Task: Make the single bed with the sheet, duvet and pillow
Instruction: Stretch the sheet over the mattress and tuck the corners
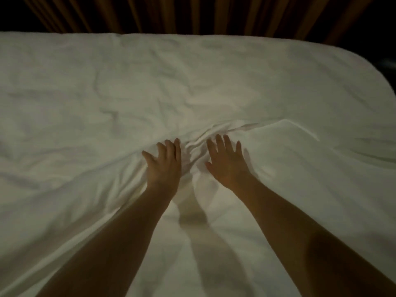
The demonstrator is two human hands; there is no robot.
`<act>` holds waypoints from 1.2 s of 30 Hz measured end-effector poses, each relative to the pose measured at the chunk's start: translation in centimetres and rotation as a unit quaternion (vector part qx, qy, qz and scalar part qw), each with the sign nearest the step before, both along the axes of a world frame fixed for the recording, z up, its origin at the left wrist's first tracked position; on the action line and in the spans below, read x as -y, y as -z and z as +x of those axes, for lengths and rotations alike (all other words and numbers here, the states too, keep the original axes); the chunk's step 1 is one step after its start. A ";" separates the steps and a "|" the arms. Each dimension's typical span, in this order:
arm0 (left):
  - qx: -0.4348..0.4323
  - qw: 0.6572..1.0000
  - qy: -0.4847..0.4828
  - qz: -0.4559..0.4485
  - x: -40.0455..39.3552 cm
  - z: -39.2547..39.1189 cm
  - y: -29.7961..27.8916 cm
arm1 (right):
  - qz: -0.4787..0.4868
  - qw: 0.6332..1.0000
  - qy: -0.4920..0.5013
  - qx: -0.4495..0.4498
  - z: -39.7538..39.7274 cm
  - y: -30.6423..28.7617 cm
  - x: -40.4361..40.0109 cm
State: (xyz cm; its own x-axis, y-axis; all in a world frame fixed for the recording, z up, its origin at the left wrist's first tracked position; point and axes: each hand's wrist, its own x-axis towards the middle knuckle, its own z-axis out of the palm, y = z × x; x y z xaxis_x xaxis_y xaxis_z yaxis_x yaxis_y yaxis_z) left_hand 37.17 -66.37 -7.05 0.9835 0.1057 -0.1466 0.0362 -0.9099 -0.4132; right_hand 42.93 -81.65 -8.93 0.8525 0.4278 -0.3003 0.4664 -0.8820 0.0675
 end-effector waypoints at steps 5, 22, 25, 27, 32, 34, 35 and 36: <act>-0.021 0.997 -0.059 0.034 -5.7 -6.0 -0.4 | 0.067 0.993 -0.060 0.074 -4.2 -0.3 -5.8; 0.068 0.998 0.002 -0.013 -28.7 -16.6 -0.6 | 0.042 0.981 -0.137 0.128 -15.8 -2.1 -29.9; 0.079 0.996 0.003 -0.031 -29.8 -16.5 -1.2 | 0.072 0.966 -0.180 0.171 -15.5 -2.1 -31.2; 0.062 0.996 0.027 -0.051 -29.6 -17.0 -2.5 | 0.087 0.957 -0.227 0.157 -15.9 -2.7 -31.7; 0.033 0.992 -0.004 -0.126 -30.3 -16.0 -5.0 | 0.173 0.946 -0.240 0.136 -16.2 -4.1 -35.1; 0.047 0.988 -0.017 -0.146 -31.1 -17.5 -5.0 | 0.159 0.941 -0.259 0.147 -15.6 -4.8 -35.5; 0.054 0.985 -0.043 -0.161 -31.5 -18.6 -4.0 | 0.151 0.942 -0.261 0.150 -15.4 -5.0 -35.5; 0.052 0.985 -0.052 -0.154 -31.7 -20.1 -3.1 | 0.148 0.941 -0.263 0.151 -15.4 -5.1 -35.5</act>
State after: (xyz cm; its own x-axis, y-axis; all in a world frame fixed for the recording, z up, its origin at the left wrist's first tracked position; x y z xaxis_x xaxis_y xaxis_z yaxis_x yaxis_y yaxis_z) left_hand 17.04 -34.68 -3.98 0.9810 0.1734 -0.0872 0.1638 -0.9807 -0.1068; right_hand 27.57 -46.19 -3.79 0.5267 0.8414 0.1213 0.8428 -0.5354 0.0546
